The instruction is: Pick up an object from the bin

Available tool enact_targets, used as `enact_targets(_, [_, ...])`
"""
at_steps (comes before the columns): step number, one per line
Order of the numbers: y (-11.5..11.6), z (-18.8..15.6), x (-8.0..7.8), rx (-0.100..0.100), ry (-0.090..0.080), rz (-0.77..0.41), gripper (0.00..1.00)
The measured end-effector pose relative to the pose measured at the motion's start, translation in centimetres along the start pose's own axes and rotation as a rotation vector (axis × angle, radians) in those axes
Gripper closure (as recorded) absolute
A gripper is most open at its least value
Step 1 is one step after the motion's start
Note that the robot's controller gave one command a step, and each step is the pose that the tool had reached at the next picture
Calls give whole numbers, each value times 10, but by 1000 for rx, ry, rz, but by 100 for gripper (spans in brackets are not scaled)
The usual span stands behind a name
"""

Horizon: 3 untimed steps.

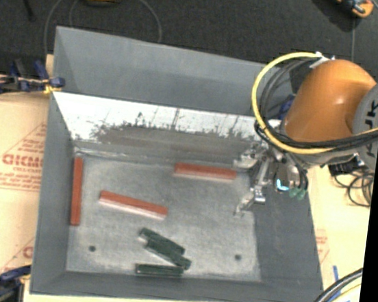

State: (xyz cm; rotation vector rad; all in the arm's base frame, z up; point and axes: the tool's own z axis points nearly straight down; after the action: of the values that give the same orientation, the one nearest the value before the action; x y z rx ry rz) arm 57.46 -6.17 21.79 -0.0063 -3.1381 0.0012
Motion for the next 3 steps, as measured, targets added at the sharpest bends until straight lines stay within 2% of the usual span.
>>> enact_targets(1, [0,-5,-1,1,-8,-2,0])
enact_targets(2, [9,58,-38,-1,-14,77,0])
enact_targets(3, [14,108,-61,0,0,80,0])
